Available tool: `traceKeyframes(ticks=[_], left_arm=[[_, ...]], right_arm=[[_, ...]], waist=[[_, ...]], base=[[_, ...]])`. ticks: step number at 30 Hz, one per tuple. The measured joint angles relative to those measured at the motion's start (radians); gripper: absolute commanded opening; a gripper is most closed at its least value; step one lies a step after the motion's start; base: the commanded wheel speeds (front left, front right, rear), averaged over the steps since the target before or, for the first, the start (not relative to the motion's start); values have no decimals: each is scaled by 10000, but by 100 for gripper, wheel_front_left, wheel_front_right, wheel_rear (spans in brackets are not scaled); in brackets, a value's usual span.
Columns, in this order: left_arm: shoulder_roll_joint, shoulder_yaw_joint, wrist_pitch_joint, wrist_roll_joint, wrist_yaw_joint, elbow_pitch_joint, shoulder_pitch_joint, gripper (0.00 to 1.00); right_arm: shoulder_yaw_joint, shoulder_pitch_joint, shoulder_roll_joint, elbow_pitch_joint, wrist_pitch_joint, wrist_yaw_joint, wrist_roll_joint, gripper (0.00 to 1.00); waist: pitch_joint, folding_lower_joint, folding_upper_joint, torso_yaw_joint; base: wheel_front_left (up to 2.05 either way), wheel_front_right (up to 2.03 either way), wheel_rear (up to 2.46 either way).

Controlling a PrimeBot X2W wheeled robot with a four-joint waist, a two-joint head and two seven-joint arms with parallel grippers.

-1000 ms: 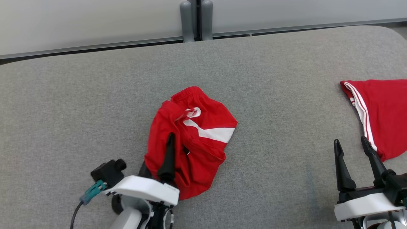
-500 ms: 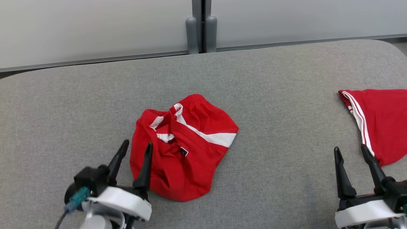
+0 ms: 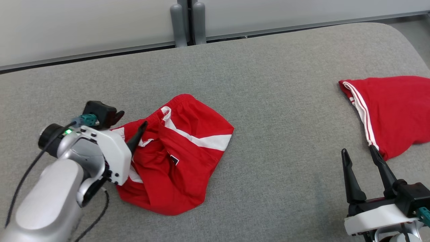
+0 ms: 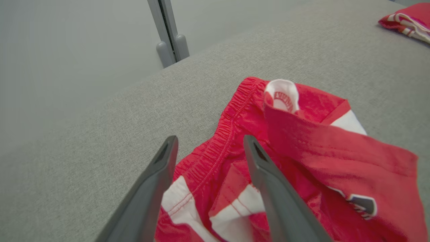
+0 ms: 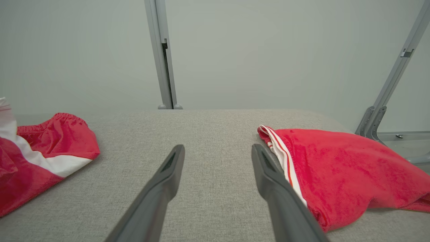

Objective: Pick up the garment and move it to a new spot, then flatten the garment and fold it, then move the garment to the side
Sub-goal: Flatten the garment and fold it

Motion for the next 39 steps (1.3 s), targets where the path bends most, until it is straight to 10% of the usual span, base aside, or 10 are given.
traceKeyframes(ticks=[13, 15, 18, 20, 33, 39], left_arm=[[1198, -803, 907, -1231, -148, 940, -416, 100], [1227, -938, 836, -1277, -148, 1053, -419, 84], [1315, -1532, 650, -1576, -148, 1396, -423, 14], [1294, -1956, 627, -1843, -148, 1567, -422, 0], [1375, -2589, 299, -3739, -73, -541, -610, 0], [844, -2575, 696, -3864, 836, -3062, -656, 0]], right_arm=[[-8, -20, -2, 25, 0, 0, 69, 100], [2, -49, -2, 25, 0, 0, 67, 100], [52, -119, -2, 27, 0, 0, -31, 100], [82, -96, -4, 71, 0, 0, -96, 100], [-59, 439, -2, 128, 0, 0, -59, 100], [21, 509, -2, 174, 0, 0, 209, 100]], waist=[[485, 0, 0, -301], [515, 0, 0, -289], [469, 0, 0, -257], [372, 0, 0, -240], [-364, 0, 0, 38], [-810, 0, 0, 118]], base=[[0, 0, 0], [0, 0, 0], [0, 0, 0], [0, 0, 0], [0, 0, 0], [0, 0, 0]])
